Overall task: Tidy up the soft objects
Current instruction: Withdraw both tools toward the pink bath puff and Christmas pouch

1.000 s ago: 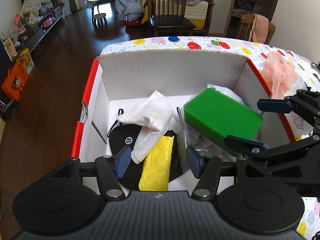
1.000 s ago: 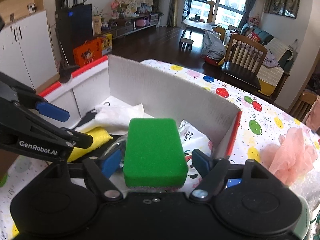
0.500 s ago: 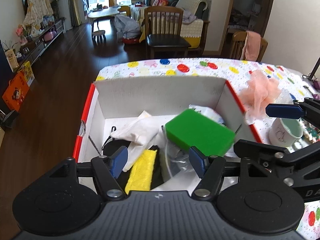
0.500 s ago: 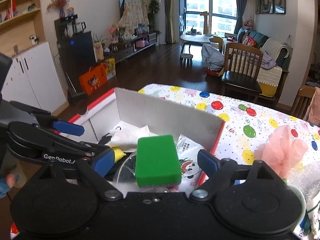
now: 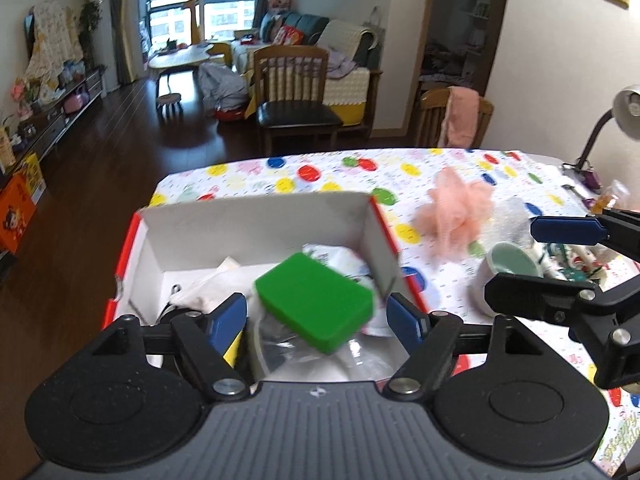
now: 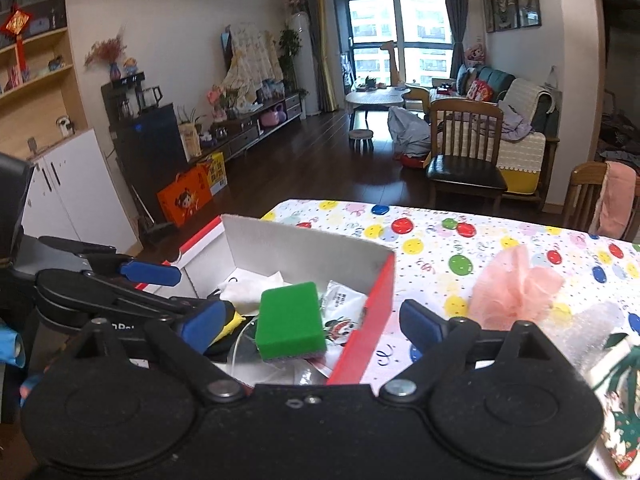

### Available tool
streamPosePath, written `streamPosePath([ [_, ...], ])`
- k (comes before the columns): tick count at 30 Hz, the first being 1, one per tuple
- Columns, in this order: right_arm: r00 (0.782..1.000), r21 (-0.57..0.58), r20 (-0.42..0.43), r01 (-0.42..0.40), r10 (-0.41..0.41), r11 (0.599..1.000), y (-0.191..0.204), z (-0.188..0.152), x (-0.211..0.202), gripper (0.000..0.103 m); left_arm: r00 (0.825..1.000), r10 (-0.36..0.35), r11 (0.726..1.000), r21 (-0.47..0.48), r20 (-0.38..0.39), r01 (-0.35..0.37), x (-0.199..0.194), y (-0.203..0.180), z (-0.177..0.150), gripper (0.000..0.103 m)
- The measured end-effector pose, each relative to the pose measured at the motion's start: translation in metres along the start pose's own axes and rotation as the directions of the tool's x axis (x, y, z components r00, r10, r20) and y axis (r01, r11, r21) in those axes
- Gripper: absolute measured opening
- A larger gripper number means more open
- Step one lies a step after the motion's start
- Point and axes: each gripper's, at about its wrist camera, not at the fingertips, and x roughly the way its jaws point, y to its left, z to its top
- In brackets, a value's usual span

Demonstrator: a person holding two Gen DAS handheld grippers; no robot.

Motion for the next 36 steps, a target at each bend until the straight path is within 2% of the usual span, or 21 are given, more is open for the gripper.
streamPosePath([
  [2,1.000,0.016,0.016,0.008,-0.008,1.000,-0.007,-0.002,-0.009,0.095,1.000,-0.014,1.000,0.011,0.010,0.013,-0.004,-0.010,0.002,0.077],
  [5,0.999,0.035,0.038,0.012,-0.013,0.999,-0.018,-0.003,-0.024,0.096,0.999,-0.033,0.999,0.023,0.021,0.033,-0.008,-0.024,0.005,0.084],
  [9,0.998,0.036,0.061,0.028,-0.030,0.999,-0.033,-0.008,-0.042,0.098,0.997,-0.069,0.997,0.047,0.044,0.067,-0.013,-0.048,0.009,0.084],
  [12,0.997,0.047,0.073,0.032,-0.036,0.998,-0.048,-0.013,-0.055,0.101,0.993,-0.095,0.994,0.067,0.072,0.090,-0.015,-0.065,0.012,0.090],
  [19,0.992,0.075,0.095,0.076,-0.083,0.994,-0.088,-0.030,-0.085,0.102,0.986,-0.148,0.987,0.079,0.080,0.141,-0.007,-0.104,0.018,0.090],
  [23,0.988,0.085,0.095,0.117,-0.125,0.989,-0.109,-0.042,-0.099,0.103,0.982,-0.175,0.982,0.086,0.076,0.168,0.002,-0.126,0.023,0.101],
  [29,0.978,0.091,0.076,0.186,-0.193,0.978,-0.147,-0.068,-0.113,0.103,0.974,-0.210,0.974,0.101,0.089,0.201,0.019,-0.161,0.032,0.101],
  [36,0.965,0.124,0.028,0.256,-0.261,0.959,-0.191,-0.097,-0.116,0.103,0.975,-0.212,0.973,0.105,0.067,0.205,0.052,-0.193,0.052,0.101],
])
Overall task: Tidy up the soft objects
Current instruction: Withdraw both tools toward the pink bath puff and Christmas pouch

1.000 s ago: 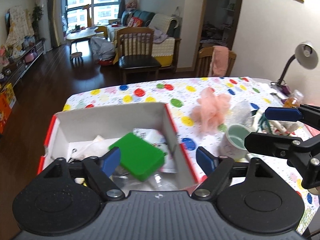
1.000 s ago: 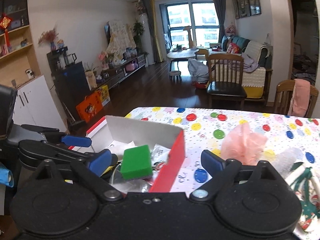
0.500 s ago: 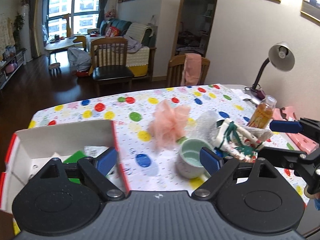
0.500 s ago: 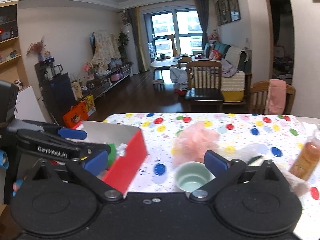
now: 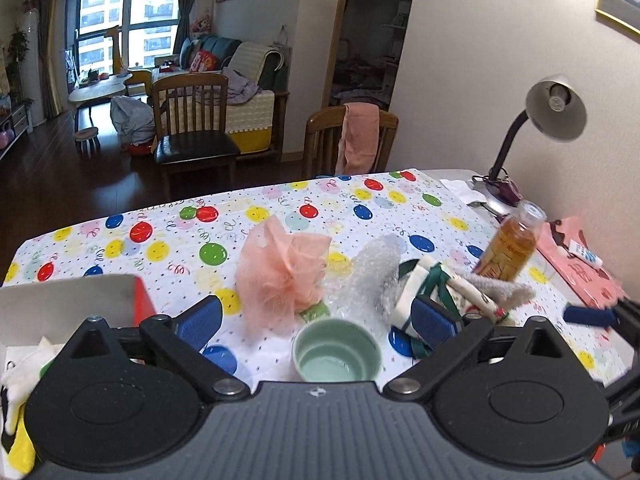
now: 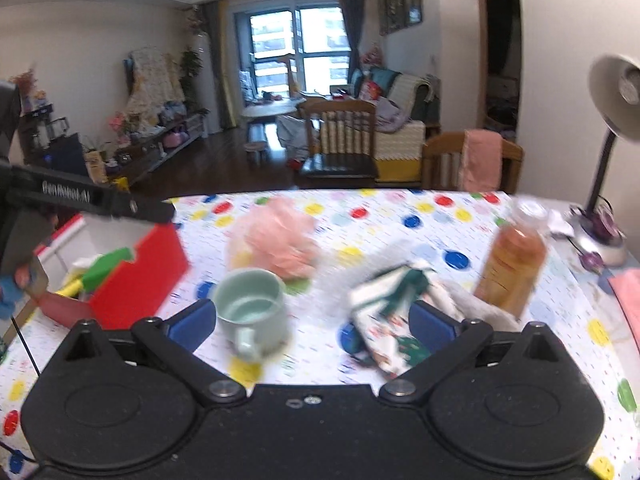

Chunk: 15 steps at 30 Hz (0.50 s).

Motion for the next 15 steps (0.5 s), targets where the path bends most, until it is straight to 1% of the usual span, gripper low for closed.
streamPosePath([
  [8,0.996,-0.007,-0.064,0.063,-0.064,0.998,-0.047,-0.023,0.026,0.103,0.998,0.040,0.998,-0.040,-0.051,-0.042,0.054,-0.003,0.024,0.101],
  [12,0.990,-0.024,-0.110,0.082,-0.084,0.996,-0.065,-0.033,0.045,0.102,0.996,0.064,0.998,-0.018,-0.065,-0.065,0.080,-0.006,0.032,0.101],
  [15,0.985,-0.032,-0.141,0.099,-0.103,0.995,-0.077,-0.040,0.061,0.103,0.993,0.096,0.995,0.007,-0.075,-0.095,0.098,-0.009,0.035,0.101],
])
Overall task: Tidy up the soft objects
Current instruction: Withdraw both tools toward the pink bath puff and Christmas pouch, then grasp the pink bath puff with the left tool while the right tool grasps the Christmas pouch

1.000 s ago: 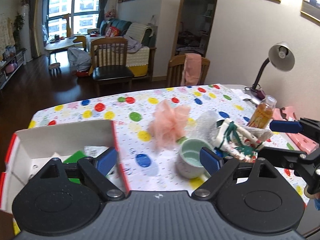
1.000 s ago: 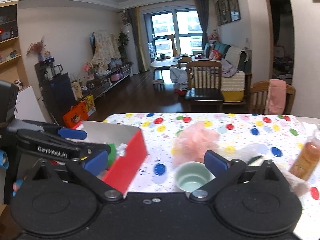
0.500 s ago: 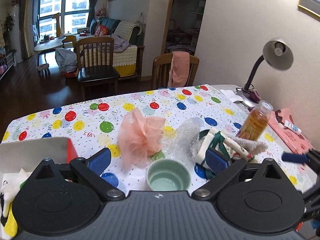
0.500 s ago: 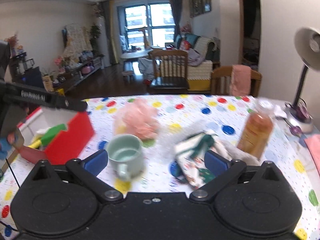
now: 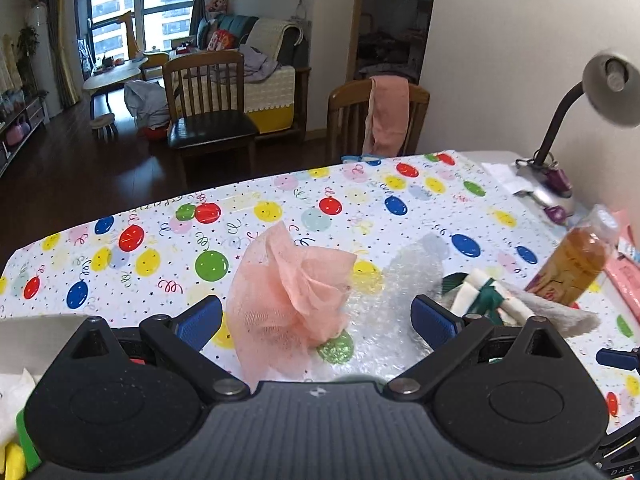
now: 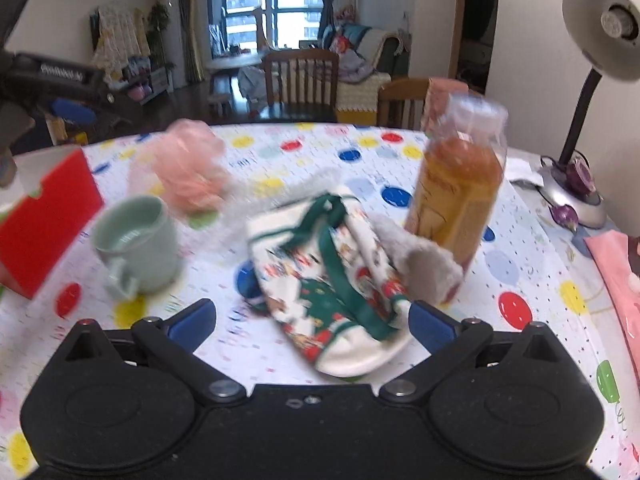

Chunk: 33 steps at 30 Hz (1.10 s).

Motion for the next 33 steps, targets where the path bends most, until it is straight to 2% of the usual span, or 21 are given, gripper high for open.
streamPosePath([
  [9,0.999,-0.054,-0.031,-0.029,0.027,0.998,-0.016,-0.008,0.030,0.103,0.995,0.043,0.999,0.025,-0.089,-0.041,0.055,-0.001,0.012,0.101],
  [18,0.995,-0.040,-0.082,-0.055,0.052,0.998,-0.024,-0.013,0.055,0.103,0.978,0.067,0.998,0.026,-0.197,-0.064,0.114,0.011,0.016,0.101],
  [25,0.995,-0.065,-0.102,-0.013,0.007,0.998,-0.017,-0.015,0.071,0.103,0.962,0.069,0.997,-0.001,-0.263,-0.072,0.141,0.018,0.009,0.101],
  [32,0.996,-0.086,-0.081,0.019,-0.026,0.996,-0.013,-0.015,0.070,0.100,0.958,0.090,0.996,0.012,-0.272,-0.090,0.153,0.018,0.006,0.100],
  [33,0.996,-0.086,-0.081,0.022,-0.029,0.996,-0.013,-0.015,0.069,0.099,0.958,0.091,0.996,0.011,-0.270,-0.092,0.154,0.019,0.006,0.096],
])
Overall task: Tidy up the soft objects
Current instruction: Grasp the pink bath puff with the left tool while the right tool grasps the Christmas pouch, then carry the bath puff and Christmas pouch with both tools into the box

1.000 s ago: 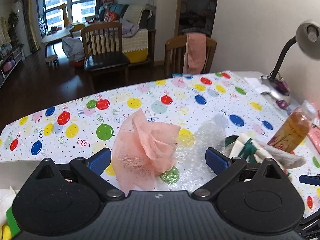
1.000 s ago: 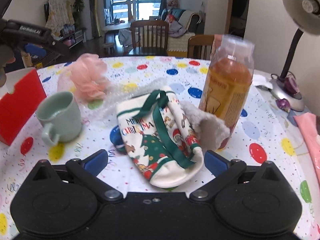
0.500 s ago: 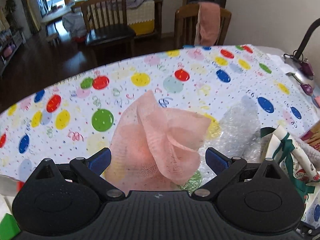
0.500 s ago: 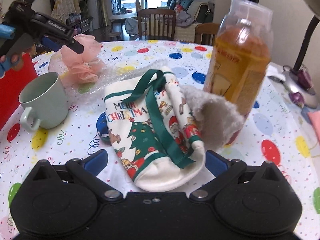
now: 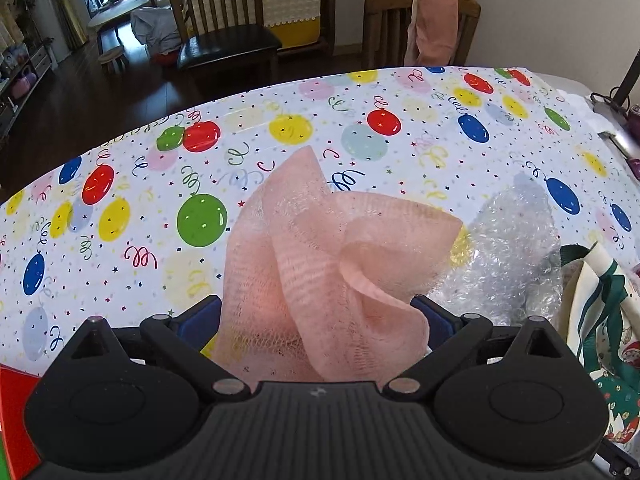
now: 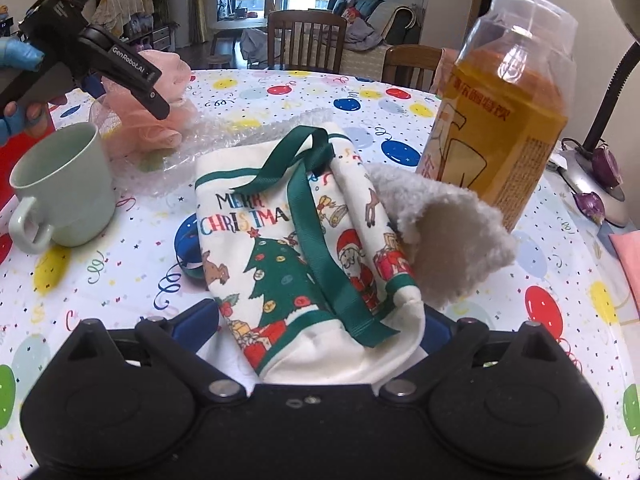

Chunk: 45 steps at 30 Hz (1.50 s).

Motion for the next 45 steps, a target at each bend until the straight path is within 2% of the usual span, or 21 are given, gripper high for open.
streamPosePath([
  [4,1.000,0.011,-0.001,0.013,-0.013,1.000,0.001,0.000,-0.002,0.094,1.000,-0.006,1.000,-0.007,0.003,0.007,0.000,0.002,0.000,0.078],
  [6,1.000,0.010,0.002,0.022,-0.022,1.000,0.003,0.000,-0.003,0.091,1.000,-0.014,1.000,-0.017,0.006,0.014,0.000,0.003,-0.001,0.066],
  [8,1.000,0.008,0.004,0.031,-0.031,1.000,0.005,0.001,-0.006,0.086,1.000,-0.019,0.999,-0.025,0.020,0.020,-0.003,0.004,-0.002,0.061],
  [9,0.999,0.008,0.003,0.035,-0.035,0.999,0.006,0.001,-0.007,0.083,0.999,-0.021,0.999,-0.025,0.029,0.022,-0.005,0.004,-0.003,0.053],
  [11,0.999,0.008,0.005,0.040,-0.040,0.999,0.007,0.001,-0.011,0.077,0.998,-0.029,0.999,-0.021,0.047,0.030,-0.010,0.004,-0.003,0.047],
  [13,0.999,0.010,0.016,0.040,-0.040,0.999,0.007,0.000,-0.015,0.062,0.998,-0.035,0.999,-0.015,0.056,0.036,-0.014,0.004,-0.003,0.041],
  [15,0.999,0.004,0.028,0.045,-0.045,0.999,0.008,0.000,-0.019,0.053,0.998,-0.030,0.999,-0.011,0.060,0.031,-0.016,0.003,-0.005,0.037],
  [19,0.997,0.006,0.052,0.066,-0.066,0.998,0.009,0.000,-0.027,0.034,0.997,-0.025,0.999,-0.019,0.069,0.026,-0.021,0.005,-0.007,0.033],
  [25,0.992,0.067,0.111,0.055,-0.062,0.996,0.004,0.005,-0.046,0.026,0.995,-0.021,0.999,-0.027,0.094,0.024,-0.037,0.008,-0.010,0.028],
  [26,0.991,0.076,0.118,0.052,-0.061,0.996,0.004,0.005,-0.049,0.025,0.995,-0.022,0.999,-0.028,0.097,0.025,-0.039,0.009,-0.011,0.025],
  [32,0.984,0.127,0.169,0.034,-0.055,0.991,0.002,0.008,-0.079,0.025,0.993,-0.032,0.999,-0.037,0.109,0.036,-0.055,0.017,-0.018,0.020],
  [40,0.975,0.205,0.216,0.003,-0.049,0.979,-0.002,0.015,-0.118,0.025,0.988,-0.029,0.997,-0.073,0.149,0.040,-0.084,0.034,-0.025,0.019],
  [45,0.973,0.244,0.227,-0.028,-0.029,0.969,0.002,0.019,-0.135,0.025,0.983,-0.054,0.994,-0.080,0.176,0.069,-0.113,0.045,-0.032,0.019],
])
